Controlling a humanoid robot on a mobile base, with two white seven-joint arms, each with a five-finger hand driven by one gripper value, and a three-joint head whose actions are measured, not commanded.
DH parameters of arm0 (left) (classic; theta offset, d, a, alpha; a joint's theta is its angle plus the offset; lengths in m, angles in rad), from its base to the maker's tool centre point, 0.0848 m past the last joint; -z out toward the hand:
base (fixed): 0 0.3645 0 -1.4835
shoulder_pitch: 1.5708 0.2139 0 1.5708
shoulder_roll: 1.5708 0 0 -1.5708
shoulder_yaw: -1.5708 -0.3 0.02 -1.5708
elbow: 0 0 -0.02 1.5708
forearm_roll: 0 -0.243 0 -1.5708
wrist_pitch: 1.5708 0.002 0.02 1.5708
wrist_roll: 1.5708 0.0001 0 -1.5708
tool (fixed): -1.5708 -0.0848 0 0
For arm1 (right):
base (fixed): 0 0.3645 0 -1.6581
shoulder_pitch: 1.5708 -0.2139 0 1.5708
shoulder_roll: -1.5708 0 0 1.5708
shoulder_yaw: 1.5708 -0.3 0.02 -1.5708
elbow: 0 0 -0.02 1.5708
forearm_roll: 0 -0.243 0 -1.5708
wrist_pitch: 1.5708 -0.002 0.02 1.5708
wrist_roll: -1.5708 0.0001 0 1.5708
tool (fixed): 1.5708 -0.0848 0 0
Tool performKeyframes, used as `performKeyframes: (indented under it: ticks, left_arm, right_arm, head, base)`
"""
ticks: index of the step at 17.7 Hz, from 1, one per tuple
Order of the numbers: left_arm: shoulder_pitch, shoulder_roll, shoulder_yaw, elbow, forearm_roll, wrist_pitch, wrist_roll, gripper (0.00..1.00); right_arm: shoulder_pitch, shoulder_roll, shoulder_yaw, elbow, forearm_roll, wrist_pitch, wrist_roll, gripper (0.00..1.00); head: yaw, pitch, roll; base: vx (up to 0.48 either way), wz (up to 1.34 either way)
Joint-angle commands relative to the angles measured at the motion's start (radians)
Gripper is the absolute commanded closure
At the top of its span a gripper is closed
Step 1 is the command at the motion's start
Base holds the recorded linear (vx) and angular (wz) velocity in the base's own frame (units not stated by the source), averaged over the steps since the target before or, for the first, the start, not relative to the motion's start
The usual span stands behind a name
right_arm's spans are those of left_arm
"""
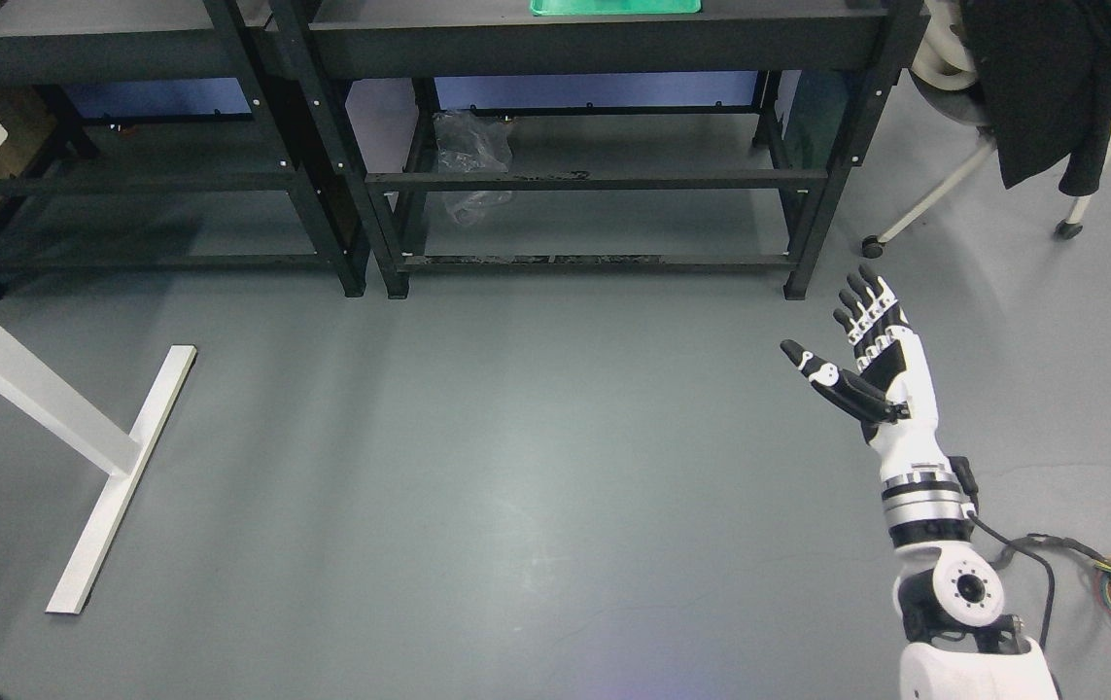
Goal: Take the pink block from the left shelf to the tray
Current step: 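Raise the right hand while driving toward the shelf with the green tray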
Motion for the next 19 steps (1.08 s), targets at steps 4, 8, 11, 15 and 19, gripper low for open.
performKeyframes:
  ticks: [4, 8, 11, 15, 19]
  left_arm:
    - [0.02, 0.017, 0.0, -0.017, 0.0, 0.0, 0.0, 0.0]
    - [0.02, 0.017, 0.0, -0.017, 0.0, 0.0, 0.0, 0.0]
    - [0.02, 0.017, 0.0, -0.017, 0.0, 0.0, 0.0, 0.0]
    - [0.02, 0.017, 0.0, -0.017, 0.0, 0.0, 0.0, 0.0]
    - [0.02, 0.017, 0.0, -0.017, 0.0, 0.0, 0.0, 0.0]
  right_arm:
    - [0.029, -0.017, 0.025, -0.003, 0.0, 0.0, 0.0, 0.0]
    - [0.029, -0.017, 0.026, -0.003, 0.0, 0.0, 0.003, 0.0]
    - [0.03, -0.017, 0.026, -0.003, 0.0, 0.012, 0.004, 0.0]
    - [0.032, -0.017, 0.023, -0.006, 0.0, 0.027, 0.004, 0.0]
    - [0.033, -0.017, 0.017, -0.018, -0.007, 0.05, -0.008, 0.0]
  head:
    - [0.0, 0.0, 0.0]
    - [0.0, 0.0, 0.0]
    - [0.0, 0.0, 0.0]
    - [0.0, 0.0, 0.0]
    - [0.0, 0.0, 0.0]
  base:
    - [0.0, 0.0]
    - [0.0, 0.0]
    - [0.0, 0.0]
    - [0.023, 0.0]
    - [0.082, 0.05]
